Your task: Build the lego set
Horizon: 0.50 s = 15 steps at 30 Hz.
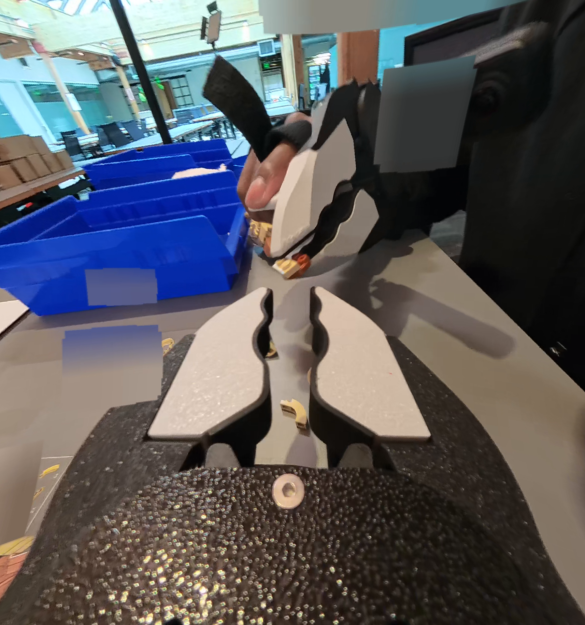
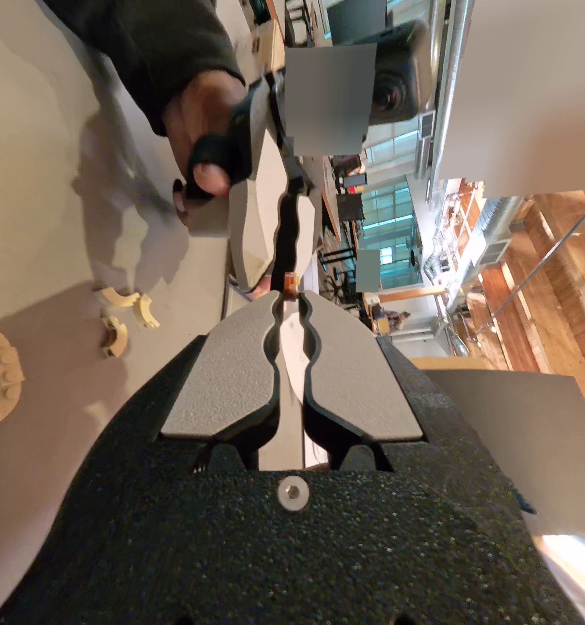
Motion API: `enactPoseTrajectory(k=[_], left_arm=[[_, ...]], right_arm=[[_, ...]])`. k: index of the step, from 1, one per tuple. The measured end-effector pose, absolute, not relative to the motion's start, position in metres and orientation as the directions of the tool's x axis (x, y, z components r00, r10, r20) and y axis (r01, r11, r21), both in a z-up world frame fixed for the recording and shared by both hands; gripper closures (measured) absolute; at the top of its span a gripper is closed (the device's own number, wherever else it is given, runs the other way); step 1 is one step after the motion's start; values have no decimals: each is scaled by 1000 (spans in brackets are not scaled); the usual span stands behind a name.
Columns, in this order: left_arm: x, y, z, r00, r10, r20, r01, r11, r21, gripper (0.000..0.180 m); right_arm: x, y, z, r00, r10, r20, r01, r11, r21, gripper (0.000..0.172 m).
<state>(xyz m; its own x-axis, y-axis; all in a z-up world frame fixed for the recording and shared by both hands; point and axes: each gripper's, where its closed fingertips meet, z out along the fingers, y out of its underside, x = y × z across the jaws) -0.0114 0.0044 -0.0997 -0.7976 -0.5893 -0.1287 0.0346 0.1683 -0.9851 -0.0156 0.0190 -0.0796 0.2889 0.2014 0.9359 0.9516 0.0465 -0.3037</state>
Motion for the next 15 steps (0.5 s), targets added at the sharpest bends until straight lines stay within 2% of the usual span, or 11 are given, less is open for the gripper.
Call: enactPoseTrajectory(k=[6,15], left_arm=[[-8,5,-94,-768,-626,-137,40,167,-985,155],[-11,5,-90,-791,-604,-96,27,122,-992,168]], right_arm=[[-12,23,-86,216,184,959,976,-11,-218,164],[-14,20,-82,215,160,963,975,21,-221,163]])
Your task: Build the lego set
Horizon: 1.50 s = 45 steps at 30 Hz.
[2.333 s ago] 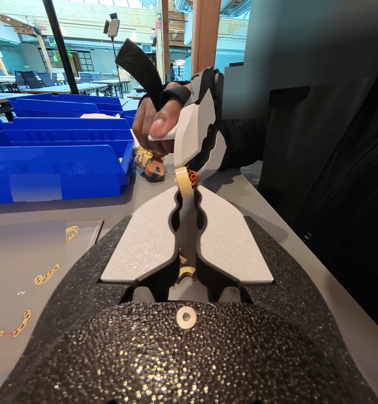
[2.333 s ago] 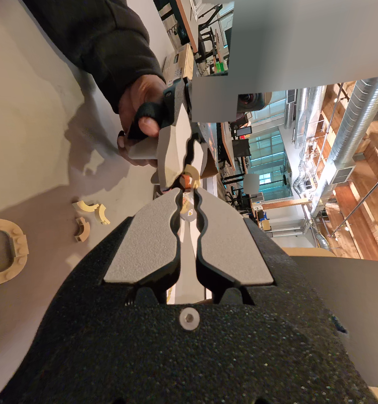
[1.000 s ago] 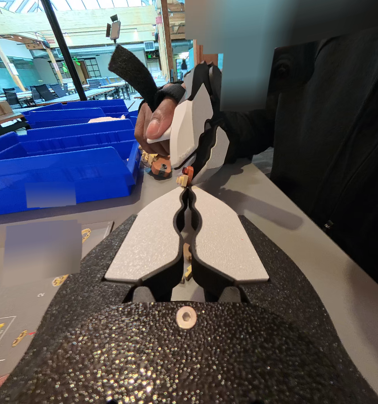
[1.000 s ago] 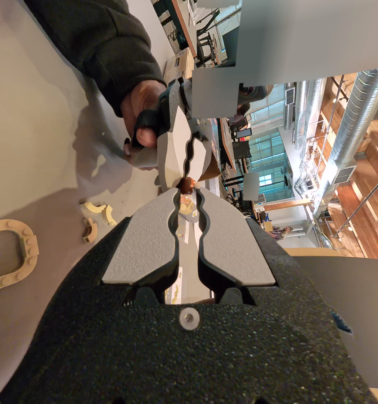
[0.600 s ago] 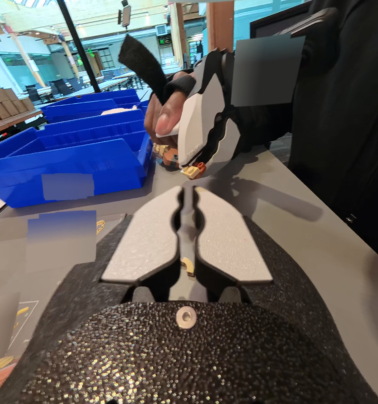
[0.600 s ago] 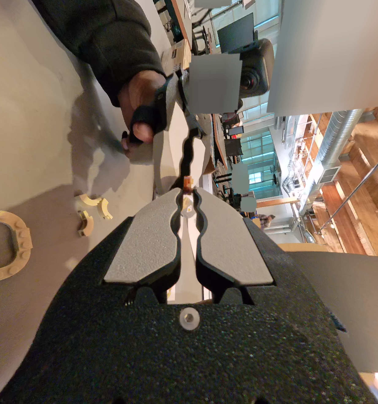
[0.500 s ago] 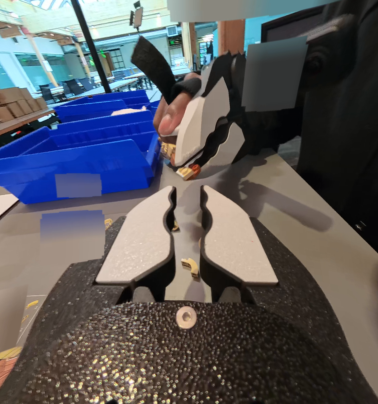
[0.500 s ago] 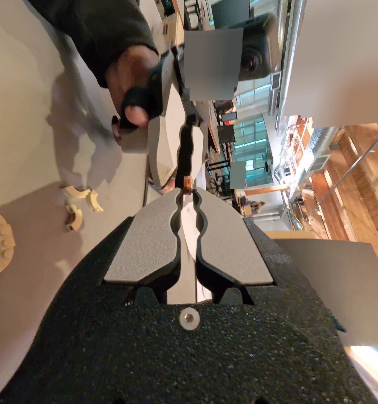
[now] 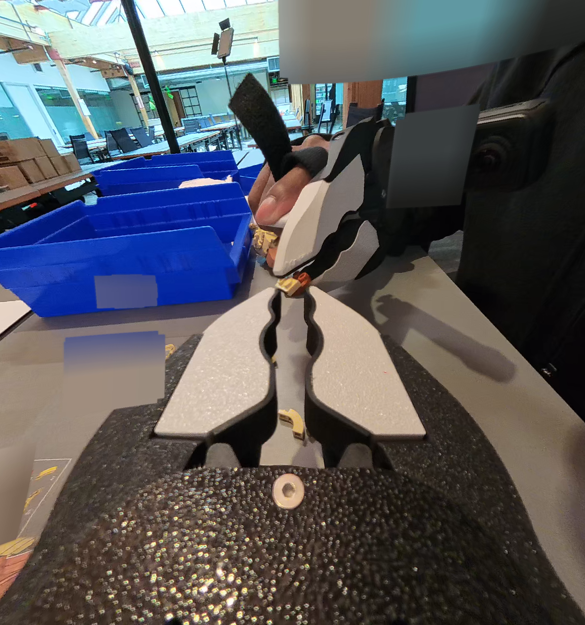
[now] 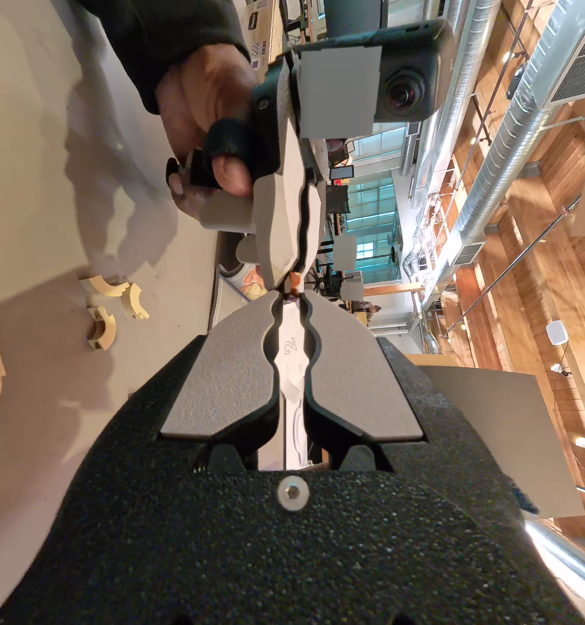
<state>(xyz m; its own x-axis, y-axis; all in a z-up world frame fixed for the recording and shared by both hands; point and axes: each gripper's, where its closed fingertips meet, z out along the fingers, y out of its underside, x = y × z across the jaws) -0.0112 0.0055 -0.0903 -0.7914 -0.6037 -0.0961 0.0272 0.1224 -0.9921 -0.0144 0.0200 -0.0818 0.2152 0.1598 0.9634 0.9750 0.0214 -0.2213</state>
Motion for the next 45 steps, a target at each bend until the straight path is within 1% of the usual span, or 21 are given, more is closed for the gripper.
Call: enactPoseTrajectory(k=[2,7,10,13,16,17,18,19,22,29,32,39,42,43,44,45], left_arm=[[-12,5,-90,-796,-599,-88,26,111,-993,172],[-11,4,-92,-800,-597,-69,10,102,-995,172],[-9,5,-91,-796,-604,-40,-15,87,-996,161],[-8,7,-86,-786,-618,-14,-22,50,-998,156],[-5,10,-82,-770,-638,8,-31,25,-999,156],[-5,10,-82,-766,-643,8,-33,27,-999,158],[-5,9,-83,-768,-640,4,-34,34,-999,164],[-5,8,-83,-768,-641,2,-34,39,-999,164],[-7,8,-82,-773,-634,-6,-31,47,-998,165],[-17,2,-75,-831,-555,20,-2,-34,-999,165],[-21,-3,-75,-853,-520,27,3,-58,-998,165],[-20,-4,-75,-856,-515,33,2,-67,-998,165],[-13,9,-77,-825,-563,55,-29,-56,-998,158],[-9,15,-79,-807,-588,55,-43,-35,-998,157],[-3,22,-85,-782,-623,32,-60,24,-998,157],[4,30,-96,-751,-660,-26,-73,123,-990,157]], right_arm=[[-14,19,-82,207,157,966,977,26,-214,163],[-12,19,-81,179,136,974,983,15,-183,164],[-8,19,-80,146,114,983,989,-7,-146,164],[-4,21,-81,94,95,991,995,-33,-92,164],[-4,21,-83,61,92,994,997,-47,-57,164],[-4,22,-83,53,89,995,997,-52,-48,164],[-4,22,-83,48,87,995,998,-54,-43,164],[-5,22,-83,44,87,995,998,-55,-39,164],[-7,21,-82,57,78,995,998,-42,-54,164],[-18,16,-76,167,74,983,984,53,-172,162],[-22,13,-75,190,82,978,977,80,-196,161],[-20,10,-76,167,72,983,982,77,-172,164],[-14,5,-79,146,76,986,987,61,-151,164],[-12,2,-81,139,80,987,988,56,-144,164],[-9,0,-83,132,85,988,989,53,-137,164],[-7,-1,-84,126,91,988,990,51,-131,164]])
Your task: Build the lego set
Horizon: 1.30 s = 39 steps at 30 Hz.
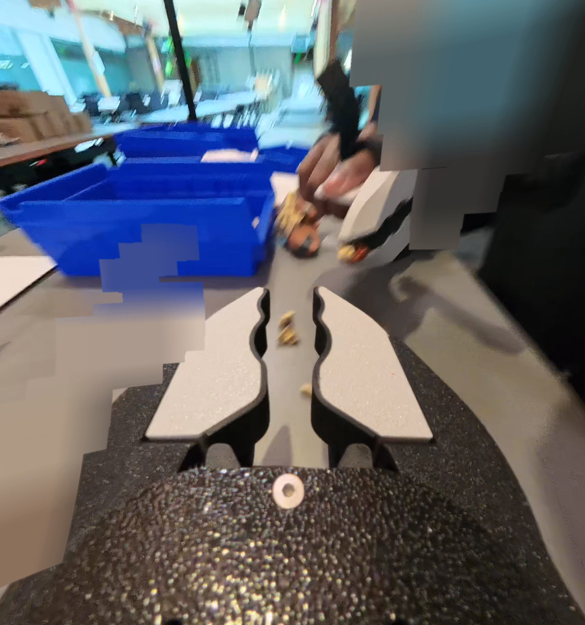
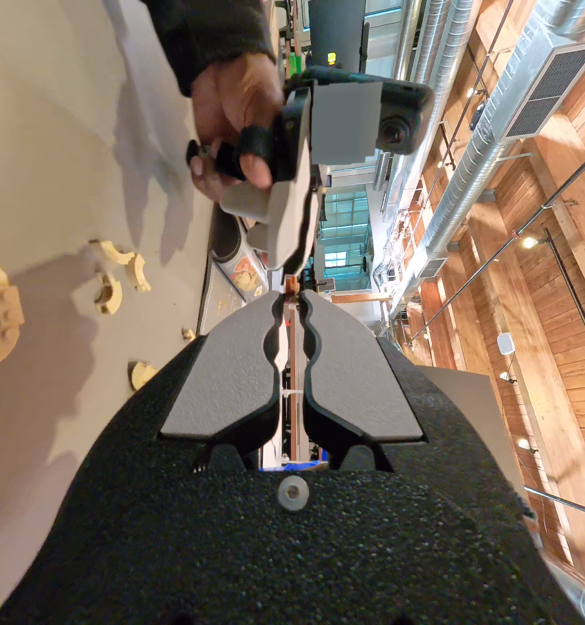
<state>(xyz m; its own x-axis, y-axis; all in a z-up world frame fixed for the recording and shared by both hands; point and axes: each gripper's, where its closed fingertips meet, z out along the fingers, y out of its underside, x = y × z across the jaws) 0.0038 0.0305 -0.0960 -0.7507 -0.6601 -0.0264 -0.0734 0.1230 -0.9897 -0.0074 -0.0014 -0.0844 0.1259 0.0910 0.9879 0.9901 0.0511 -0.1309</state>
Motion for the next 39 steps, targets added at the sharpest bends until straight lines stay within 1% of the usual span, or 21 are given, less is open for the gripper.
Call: enactPoseTrajectory(k=[1,3,5,7,10,13,17,18,22,26,31,34,37,38,39], left_arm=[[11,39,-108,-720,-685,-112,-85,247,-965,157],[25,57,-128,-683,-668,-296,-120,502,-856,158],[36,67,-137,-693,-579,-430,-130,687,-715,160],[46,72,-140,-731,-461,-503,-112,808,-578,161],[61,71,-144,-801,-277,-530,-40,909,-415,165],[67,64,-159,-879,-115,-462,51,942,-332,167],[70,65,-183,-933,13,-359,102,967,-232,166],[71,66,-185,-936,26,-350,111,968,-226,166],[71,57,-186,-944,51,-327,149,949,-279,165],[71,59,-196,-948,95,-303,171,956,-237,164],[67,58,-203,-959,78,-273,150,956,-253,173],[65,54,-202,-959,-6,-282,85,948,-307,173],[71,56,-198,-911,-206,-356,-73,933,-353,173],[75,54,-191,-866,-310,-393,-140,904,-404,173],[78,51,-182,-799,-429,-421,-206,853,-479,173]], right_arm=[[-6,-3,-86,121,96,988,991,51,-127,164],[-2,-5,-87,119,110,987,991,53,-125,164],[0,-7,-89,113,125,986,991,56,-121,164],[4,-10,-90,109,133,985,992,50,-116,164],[11,-16,-95,116,156,981,991,42,-124,164],[15,-21,-102,134,182,974,989,45,-144,164],[16,-25,-106,156,201,967,984,53,-170,164],[17,-26,-105,159,202,966,983,53,-173,164],[19,-27,-103,186,203,961,978,56,-202,164],[19,-27,-105,192,210,959,977,54,-207,164],[21,-26,-105,199,207,958,976,44,-212,163],[26,-23,-104,234,197,952,970,14,-241,163],[40,-16,-101,289,151,945,957,-69,-282,164],[47,-14,-100,313,130,941,948,-107,-301,164],[53,-12,-99,340,110,934,936,-141,-324,164]])
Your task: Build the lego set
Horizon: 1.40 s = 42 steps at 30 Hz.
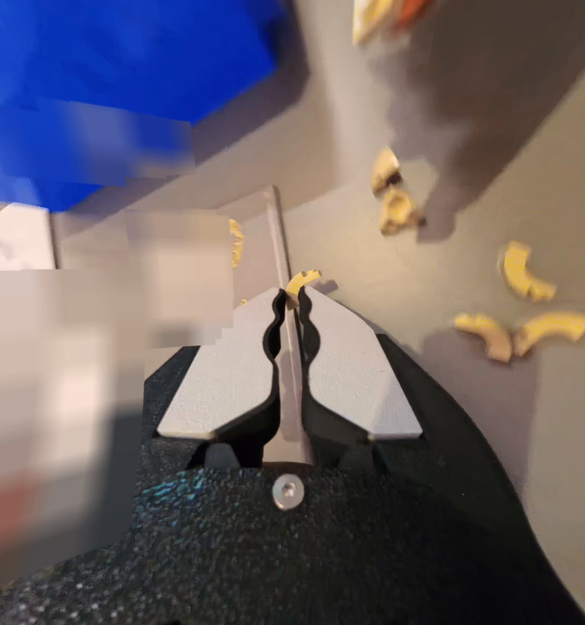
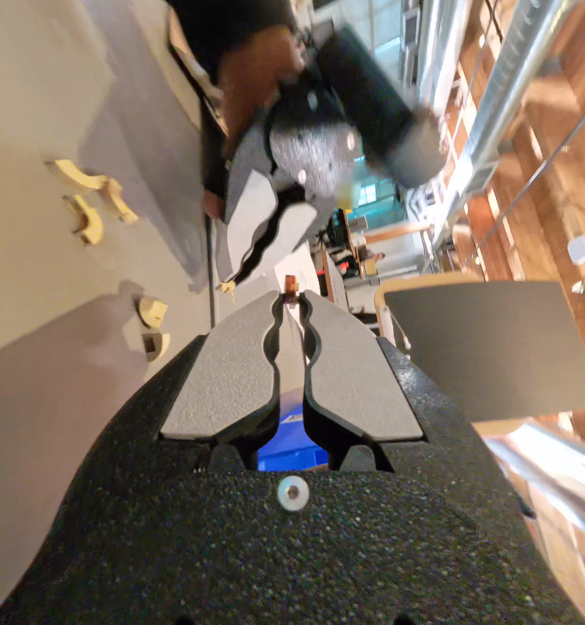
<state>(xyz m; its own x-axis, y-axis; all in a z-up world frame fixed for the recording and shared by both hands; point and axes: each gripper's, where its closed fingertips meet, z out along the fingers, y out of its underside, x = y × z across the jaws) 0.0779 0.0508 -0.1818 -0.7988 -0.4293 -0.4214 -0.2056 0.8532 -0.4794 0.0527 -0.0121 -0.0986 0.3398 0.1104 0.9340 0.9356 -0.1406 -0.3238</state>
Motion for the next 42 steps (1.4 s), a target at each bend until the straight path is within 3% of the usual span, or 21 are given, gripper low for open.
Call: enactPoseTrajectory(k=[3,7,12,42], left_arm=[[75,42,-147,-539,-740,-402,-289,611,-737,173],[58,36,-125,-285,-898,-335,-273,411,-870,173],[55,32,-110,-163,-909,-384,-222,413,-883,174],[54,8,-91,-142,-844,-516,-79,530,-844,173]], right_arm=[[65,-8,-101,432,92,897,888,-219,-405,164],[68,-5,-102,475,65,877,857,-259,-445,164],[61,-3,-103,420,63,905,883,-260,-392,164],[47,-5,-91,356,-2,935,914,-208,-348,164]])
